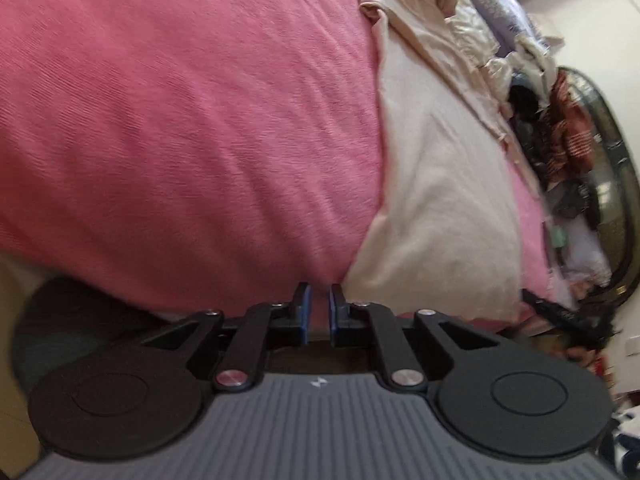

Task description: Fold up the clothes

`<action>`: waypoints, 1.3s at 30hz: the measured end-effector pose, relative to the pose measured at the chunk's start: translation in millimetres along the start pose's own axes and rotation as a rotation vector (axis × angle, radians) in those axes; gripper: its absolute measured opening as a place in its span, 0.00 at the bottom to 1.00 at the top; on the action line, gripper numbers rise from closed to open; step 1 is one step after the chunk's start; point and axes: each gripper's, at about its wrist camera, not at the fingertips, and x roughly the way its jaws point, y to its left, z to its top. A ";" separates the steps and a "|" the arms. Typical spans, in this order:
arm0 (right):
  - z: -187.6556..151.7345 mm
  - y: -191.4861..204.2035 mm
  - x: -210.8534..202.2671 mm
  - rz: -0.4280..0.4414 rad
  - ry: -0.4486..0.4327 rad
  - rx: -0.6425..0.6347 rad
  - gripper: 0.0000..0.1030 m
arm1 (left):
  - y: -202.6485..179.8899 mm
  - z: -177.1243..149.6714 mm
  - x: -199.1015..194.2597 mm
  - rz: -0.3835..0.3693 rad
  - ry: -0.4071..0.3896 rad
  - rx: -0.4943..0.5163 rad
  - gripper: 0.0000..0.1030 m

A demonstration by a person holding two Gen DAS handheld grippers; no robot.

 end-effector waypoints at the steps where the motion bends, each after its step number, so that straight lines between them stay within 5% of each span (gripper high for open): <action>1: 1.1 3.5 -5.7 -0.044 0.024 -0.050 0.16 | -5.0 1.8 -12.1 0.035 -0.042 0.037 0.09; 3: 8.4 3.8 -23.4 -0.108 -0.018 -0.089 0.27 | -15.1 5.4 -36.4 0.105 -0.125 0.111 0.09; 5: 22.6 -3.4 -42.0 -0.155 -0.137 -0.072 0.53 | -33.6 15.1 -52.0 0.127 -0.214 0.193 0.18; 6: 31.5 -9.2 -50.4 -0.173 -0.213 -0.048 0.55 | -47.1 22.9 -55.5 0.114 -0.262 0.238 0.36; 8: 50.8 -26.8 -57.2 -0.203 -0.356 0.054 0.56 | -84.7 39.2 -43.7 0.115 -0.328 0.352 0.50; 14: 102.2 -84.4 -45.5 -0.267 -0.689 0.367 0.61 | -200.6 82.2 65.0 0.130 -0.375 0.614 0.52; 18: 140.0 -133.5 -17.4 -0.325 -0.758 0.509 0.65 | -264.6 95.3 134.4 0.220 -0.429 0.802 0.52; 22: 184.8 -167.9 6.9 -0.408 -0.730 0.544 0.67 | -277.2 121.9 176.7 0.089 -0.435 0.677 0.56; 25: 204.1 -187.8 18.1 -0.459 -0.774 0.591 0.67 | -265.2 127.9 212.1 0.132 -0.379 0.602 0.55; 26: 209.0 -192.9 20.3 -0.485 -0.796 0.587 0.67 | -258.8 119.0 219.5 0.128 -0.416 0.623 0.57; 29: 224.6 -202.9 30.7 -0.577 -0.824 0.540 0.68 | -258.0 112.3 220.4 0.099 -0.419 0.656 0.74; 30: 229.5 -202.6 32.7 -0.595 -0.824 0.536 0.67 | -258.4 111.8 222.3 0.095 -0.411 0.668 0.78; 31: 232.6 -202.7 34.5 -0.612 -0.820 0.538 0.56 | -259.7 111.3 223.8 0.097 -0.406 0.680 0.79; 32: 235.6 -203.4 35.3 -0.630 -0.810 0.548 0.26 | -260.8 110.6 224.8 0.104 -0.404 0.689 0.81; 33: 236.7 -205.5 34.1 -0.624 -0.794 0.567 0.12 | -261.5 109.5 225.7 0.109 -0.402 0.697 0.81; 39: 241.7 -171.2 4.7 -0.554 -0.790 0.412 0.10 | -254.2 114.7 219.1 0.060 -0.404 0.661 0.81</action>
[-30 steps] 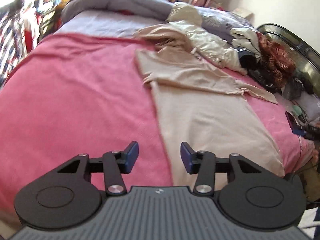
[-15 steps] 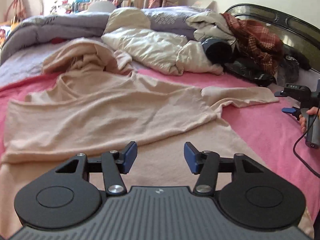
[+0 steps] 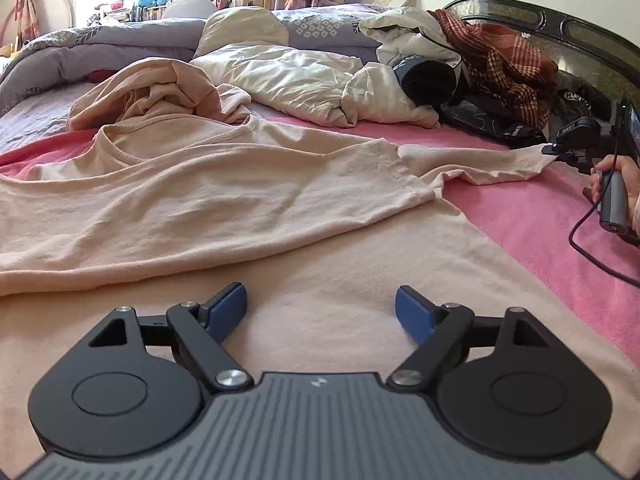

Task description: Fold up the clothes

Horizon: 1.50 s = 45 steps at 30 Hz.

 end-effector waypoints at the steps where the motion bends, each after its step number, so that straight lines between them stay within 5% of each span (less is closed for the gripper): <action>1: 6.3 9.6 -11.9 0.036 -0.017 -0.018 0.10 | 3.6 1.5 -3.9 -0.011 -0.005 -0.022 0.81; 6: 39.8 92.3 -81.4 0.255 -0.087 -0.160 0.09 | 38.0 1.6 -58.2 0.007 -0.101 -0.129 0.81; 10: 25.3 212.0 -128.6 0.501 -0.066 -0.357 0.10 | 82.8 -11.6 -123.3 0.109 -0.222 -0.182 0.81; 16: -126.7 375.1 -139.9 0.815 0.175 -0.566 0.10 | 151.7 -57.9 -202.0 0.224 -0.289 -0.394 0.81; 20: -269.5 431.8 -119.5 0.831 0.440 -0.709 0.17 | 179.6 -86.9 -235.2 0.314 -0.255 -0.469 0.81; 22: -316.3 434.0 -119.4 0.800 0.584 -0.739 0.20 | 185.2 -87.0 -237.4 0.357 -0.226 -0.413 0.81; 24: -326.2 418.4 -131.8 0.822 0.604 -0.759 0.28 | 187.7 -81.8 -234.2 0.410 -0.197 -0.326 0.81; 25: -326.6 407.9 -140.4 0.840 0.596 -0.766 0.41 | 186.8 -73.0 -226.0 0.409 -0.191 -0.277 0.81; 27: -303.7 386.2 -153.1 0.848 0.534 -0.784 0.55 | 185.0 -55.5 -209.5 0.407 -0.181 -0.180 0.81; 29: -274.9 362.6 -170.2 0.815 0.430 -0.840 0.59 | 174.3 -33.6 -182.7 0.402 -0.174 -0.031 0.81; 34: -210.8 296.6 -171.2 0.556 0.163 -1.035 0.66 | 128.8 4.4 -104.4 0.429 -0.101 0.418 0.81; 41: -175.2 235.4 -142.6 0.369 0.071 -1.052 0.67 | 103.3 41.3 -59.3 0.381 -0.079 0.575 0.81; 45: -186.3 235.1 -124.8 0.383 0.095 -1.044 0.69 | 107.2 44.6 -31.9 0.381 0.054 0.669 0.75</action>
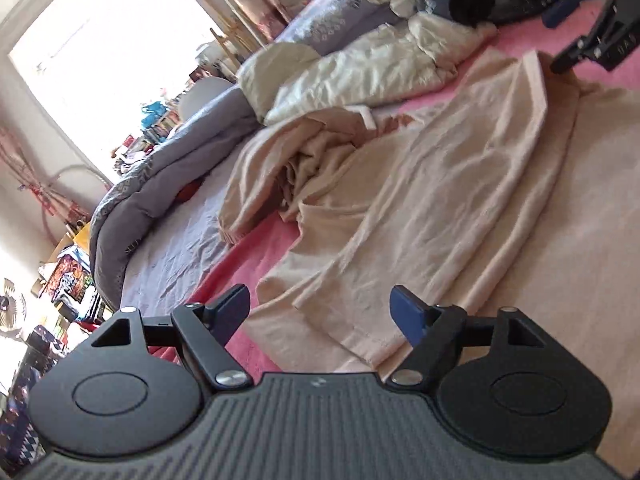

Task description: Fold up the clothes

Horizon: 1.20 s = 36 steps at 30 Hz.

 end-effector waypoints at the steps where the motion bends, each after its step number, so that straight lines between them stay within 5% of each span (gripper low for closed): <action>1: -0.9 4.3 4.1 0.008 -0.002 -0.016 0.70 | -4.8 -3.1 2.0 -0.022 0.017 0.037 0.74; 5: -4.3 17.8 11.1 0.031 -0.011 -0.068 0.74 | -20.8 -13.2 6.6 -0.047 0.050 0.139 0.74; 9: -4.0 23.3 16.6 0.060 0.000 -0.054 0.75 | -26.8 -16.3 10.4 0.017 0.054 0.200 0.75; 13: -5.4 22.4 19.1 0.054 0.007 -0.047 0.76 | -44.2 -18.2 15.1 0.106 0.035 0.378 0.73; 21: -9.0 21.3 17.4 -0.015 0.004 -0.104 0.78 | -61.8 -20.0 26.5 0.106 0.043 0.465 0.12; 27: -16.9 21.2 23.4 -0.123 0.022 -0.205 0.79 | -32.7 -7.8 22.4 0.147 0.023 0.269 0.06; 28: -17.8 20.4 24.9 -0.131 0.024 -0.207 0.77 | -28.1 -5.3 21.4 0.160 0.015 0.252 0.06; 30: -18.7 21.1 28.8 -0.157 0.046 -0.224 0.49 | -21.2 -2.2 18.4 0.190 0.004 0.235 0.06; 31: -19.0 21.8 30.7 -0.169 0.059 -0.234 0.16 | -17.9 -0.8 17.3 0.204 -0.001 0.228 0.06; 36: -26.2 23.8 20.4 -0.180 0.038 -0.294 0.10 | -15.5 -10.5 8.6 0.232 0.003 0.260 0.06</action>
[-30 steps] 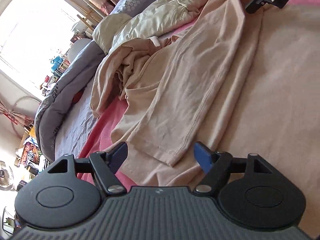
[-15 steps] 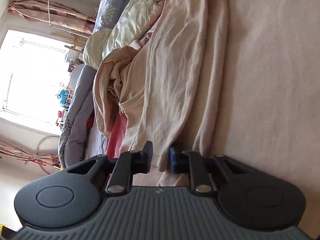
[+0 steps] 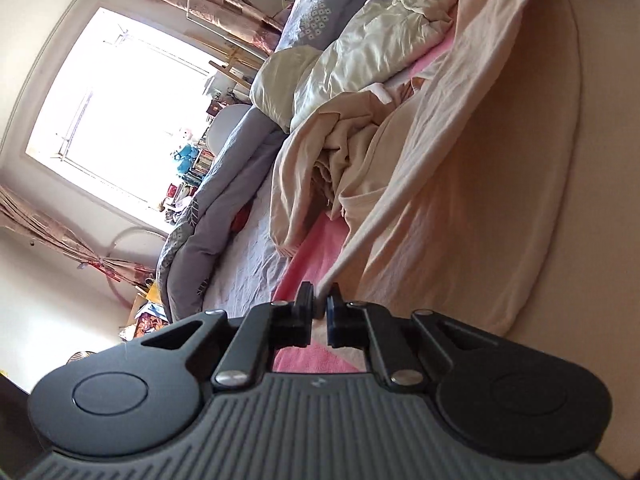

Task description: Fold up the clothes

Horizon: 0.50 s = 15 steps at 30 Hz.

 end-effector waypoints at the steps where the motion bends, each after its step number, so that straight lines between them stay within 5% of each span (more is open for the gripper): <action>1: -2.4 -0.2 -2.4 -0.002 0.001 -0.013 0.10 | -2.2 -4.8 -1.3 -0.018 0.012 -0.004 0.06; 9: -18.9 -2.0 2.1 0.112 0.067 -0.007 0.10 | -21.4 -45.4 -0.3 -0.102 0.133 -0.014 0.09; 11: -20.1 -1.6 1.0 0.120 0.072 -0.034 0.12 | -13.1 -50.2 -2.3 -0.090 0.141 -0.058 0.18; 15: -17.9 -12.9 -5.5 0.156 0.073 0.009 0.23 | 18.2 -47.0 -10.9 -0.105 0.118 -0.235 0.19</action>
